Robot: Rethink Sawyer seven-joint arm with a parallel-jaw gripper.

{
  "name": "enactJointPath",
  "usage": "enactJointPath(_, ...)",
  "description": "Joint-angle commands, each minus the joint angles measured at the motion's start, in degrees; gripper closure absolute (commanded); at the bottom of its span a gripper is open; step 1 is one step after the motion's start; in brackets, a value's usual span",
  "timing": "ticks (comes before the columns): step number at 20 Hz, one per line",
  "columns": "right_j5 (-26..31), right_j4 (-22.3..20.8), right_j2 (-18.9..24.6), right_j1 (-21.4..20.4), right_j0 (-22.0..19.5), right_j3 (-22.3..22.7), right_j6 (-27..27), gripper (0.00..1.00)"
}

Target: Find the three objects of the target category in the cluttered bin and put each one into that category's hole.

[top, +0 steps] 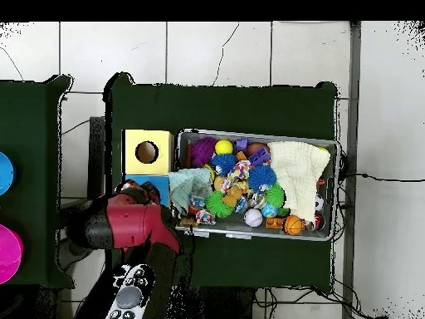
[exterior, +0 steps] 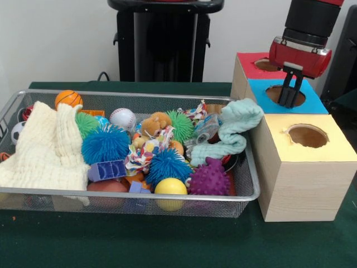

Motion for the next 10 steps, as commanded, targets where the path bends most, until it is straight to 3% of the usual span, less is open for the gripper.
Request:
enactJointPath(1,-1.0,2.75,4.34,5.91,-0.31,1.34,9.81,1.0)
enactJointPath(5,6.48,2.55,-0.14,3.01,2.0,-0.15,9.61,1.0)
enactJointPath(10,12.46,0.79,-3.15,-1.37,0.74,-1.8,6.16,1.0)
